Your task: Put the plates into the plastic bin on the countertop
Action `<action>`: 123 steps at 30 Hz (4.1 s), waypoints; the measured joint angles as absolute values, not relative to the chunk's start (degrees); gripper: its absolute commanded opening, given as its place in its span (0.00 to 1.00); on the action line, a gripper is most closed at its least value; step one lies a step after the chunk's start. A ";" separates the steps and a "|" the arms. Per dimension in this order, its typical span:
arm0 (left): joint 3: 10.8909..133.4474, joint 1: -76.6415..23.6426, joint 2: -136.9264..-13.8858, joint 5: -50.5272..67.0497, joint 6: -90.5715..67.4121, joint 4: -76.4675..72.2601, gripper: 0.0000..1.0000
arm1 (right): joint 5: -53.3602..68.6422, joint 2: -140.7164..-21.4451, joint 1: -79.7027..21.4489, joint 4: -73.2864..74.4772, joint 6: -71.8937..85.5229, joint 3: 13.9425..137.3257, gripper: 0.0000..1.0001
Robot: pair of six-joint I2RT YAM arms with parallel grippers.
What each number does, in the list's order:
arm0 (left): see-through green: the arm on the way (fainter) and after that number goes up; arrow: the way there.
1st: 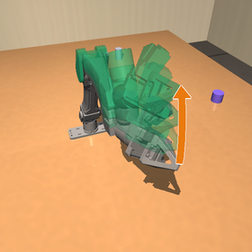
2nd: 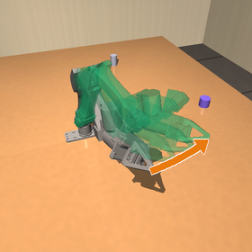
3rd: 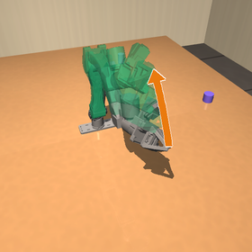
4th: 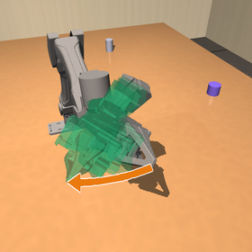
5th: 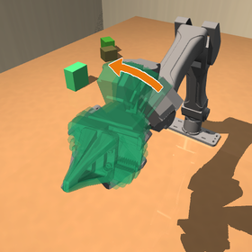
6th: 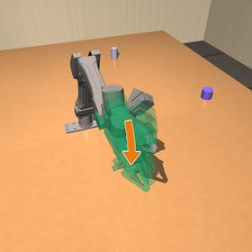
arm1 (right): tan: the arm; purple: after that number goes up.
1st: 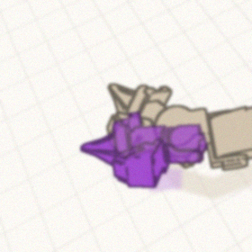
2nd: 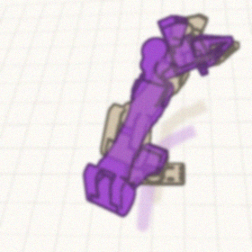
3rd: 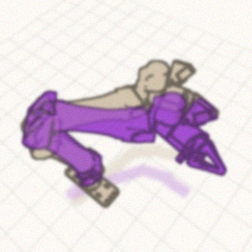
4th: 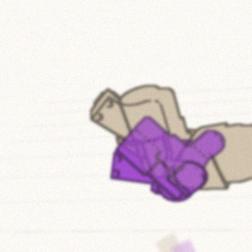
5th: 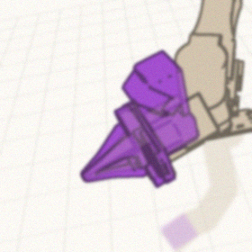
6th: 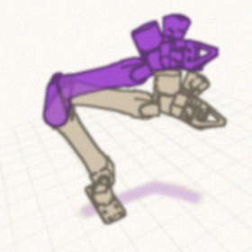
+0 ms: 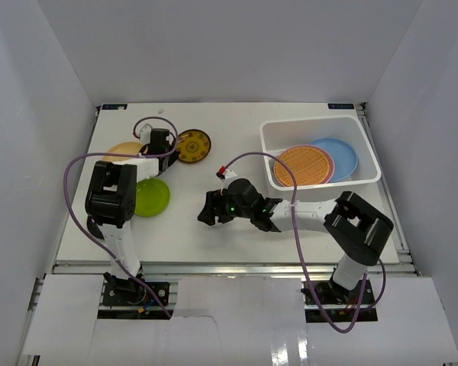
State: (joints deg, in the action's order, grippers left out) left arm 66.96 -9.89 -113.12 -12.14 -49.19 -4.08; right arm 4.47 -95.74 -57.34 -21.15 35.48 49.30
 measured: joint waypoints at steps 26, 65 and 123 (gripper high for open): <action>66.63 -9.50 -95.88 -2.35 -44.40 -3.88 0.00 | 2.50 -112.16 -56.73 -32.38 52.10 58.33 0.76; 58.54 -6.63 -104.49 -11.35 -46.76 2.33 0.52 | 3.55 -100.86 -53.54 -34.48 45.58 48.05 0.75; 66.06 -10.70 -68.25 13.45 -45.98 -1.63 0.00 | -16.75 -71.18 -51.75 -24.88 35.94 47.29 0.08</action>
State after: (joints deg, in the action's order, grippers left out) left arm 66.06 -10.70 -68.25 13.45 -45.98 -1.63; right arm -16.75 -71.18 -51.75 -24.88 35.94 47.29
